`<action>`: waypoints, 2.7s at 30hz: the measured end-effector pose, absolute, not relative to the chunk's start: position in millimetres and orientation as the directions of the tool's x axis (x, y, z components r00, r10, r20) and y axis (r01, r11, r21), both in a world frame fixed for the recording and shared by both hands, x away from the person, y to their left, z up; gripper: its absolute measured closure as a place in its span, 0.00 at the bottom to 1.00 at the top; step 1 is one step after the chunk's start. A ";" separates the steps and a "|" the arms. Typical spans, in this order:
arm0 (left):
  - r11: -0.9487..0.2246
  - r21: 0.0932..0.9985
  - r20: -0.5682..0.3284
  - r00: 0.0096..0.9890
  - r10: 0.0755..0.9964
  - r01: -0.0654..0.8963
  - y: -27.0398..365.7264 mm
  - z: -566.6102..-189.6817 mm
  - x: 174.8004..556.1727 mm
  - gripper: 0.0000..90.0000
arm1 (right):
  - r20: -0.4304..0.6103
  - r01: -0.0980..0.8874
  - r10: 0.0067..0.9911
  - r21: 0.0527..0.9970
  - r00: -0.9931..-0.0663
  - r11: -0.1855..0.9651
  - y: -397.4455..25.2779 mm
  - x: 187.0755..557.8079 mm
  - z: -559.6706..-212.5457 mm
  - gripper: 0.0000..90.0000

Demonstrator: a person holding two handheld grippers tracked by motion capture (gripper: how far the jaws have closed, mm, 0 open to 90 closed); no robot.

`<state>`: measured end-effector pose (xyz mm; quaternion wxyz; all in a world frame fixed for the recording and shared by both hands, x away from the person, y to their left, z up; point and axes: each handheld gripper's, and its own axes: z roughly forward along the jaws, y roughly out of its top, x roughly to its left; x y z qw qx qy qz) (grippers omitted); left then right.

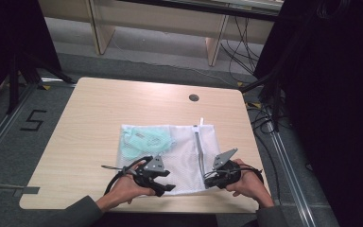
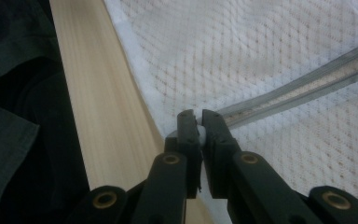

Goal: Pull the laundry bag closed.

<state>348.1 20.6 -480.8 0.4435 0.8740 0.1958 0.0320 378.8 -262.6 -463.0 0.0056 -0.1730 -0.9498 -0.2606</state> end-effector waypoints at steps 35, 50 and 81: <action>-0.565 0.806 0.013 0.950 0.311 0.174 -66.8 -510.6 341.5 0.74 | 0.142 0.388 0.369 0.504 -0.919 0.772 -261.0 379.6 -455.9 0.97; -0.628 0.777 0.141 0.959 0.246 0.047 -68.6 -512.3 339.0 0.98 | 0.146 0.389 0.367 0.492 -0.919 0.779 -261.1 382.2 -459.2 0.97; -0.624 0.779 0.103 0.967 0.233 0.068 -63.6 -511.1 336.7 0.99 | 0.139 0.371 0.347 0.466 -0.927 0.803 -257.3 398.8 -472.9 0.97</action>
